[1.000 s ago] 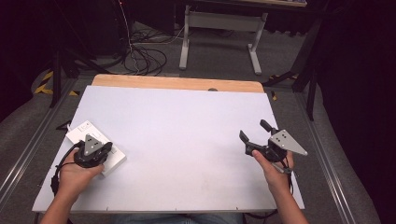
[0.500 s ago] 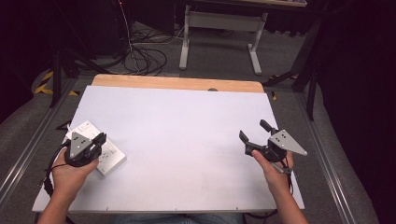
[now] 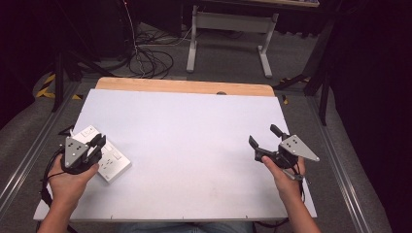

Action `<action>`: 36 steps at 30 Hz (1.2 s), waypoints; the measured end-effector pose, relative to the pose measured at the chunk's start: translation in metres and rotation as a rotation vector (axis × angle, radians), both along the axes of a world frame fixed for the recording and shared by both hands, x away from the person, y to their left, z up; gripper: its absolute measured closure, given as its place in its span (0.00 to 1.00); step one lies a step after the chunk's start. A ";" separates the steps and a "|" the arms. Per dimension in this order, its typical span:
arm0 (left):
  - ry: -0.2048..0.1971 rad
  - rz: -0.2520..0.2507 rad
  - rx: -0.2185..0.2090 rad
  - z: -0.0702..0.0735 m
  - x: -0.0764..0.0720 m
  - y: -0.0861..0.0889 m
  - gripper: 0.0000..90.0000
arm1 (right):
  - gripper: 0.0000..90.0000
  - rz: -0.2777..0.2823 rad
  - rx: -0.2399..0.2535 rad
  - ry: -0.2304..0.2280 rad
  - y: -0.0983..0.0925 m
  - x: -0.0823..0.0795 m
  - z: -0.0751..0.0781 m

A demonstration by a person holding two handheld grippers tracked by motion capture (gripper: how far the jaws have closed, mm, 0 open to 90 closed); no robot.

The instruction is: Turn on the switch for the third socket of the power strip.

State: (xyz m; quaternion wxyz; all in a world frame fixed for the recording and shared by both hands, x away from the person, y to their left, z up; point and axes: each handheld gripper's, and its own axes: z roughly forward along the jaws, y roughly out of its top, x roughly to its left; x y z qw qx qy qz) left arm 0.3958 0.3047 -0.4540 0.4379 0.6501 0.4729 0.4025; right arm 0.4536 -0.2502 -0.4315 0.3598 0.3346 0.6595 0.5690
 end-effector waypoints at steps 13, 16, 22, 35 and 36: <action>-0.055 0.033 -0.026 0.004 -0.004 0.005 0.83 | 0.14 0.000 0.000 0.002 0.000 0.000 0.000; -0.061 0.038 -0.029 0.005 -0.005 0.006 0.82 | 0.14 0.000 0.000 0.003 0.000 0.000 0.000; -0.071 0.044 -0.043 0.006 -0.006 0.008 0.80 | 0.14 -0.001 0.002 0.003 0.000 0.000 0.000; -0.089 0.064 -0.057 0.008 -0.008 0.011 0.76 | 0.14 -0.001 0.001 0.003 0.000 0.000 0.000; -0.090 0.066 -0.056 0.008 -0.008 0.011 0.75 | 0.14 -0.002 0.001 0.002 0.000 0.000 0.000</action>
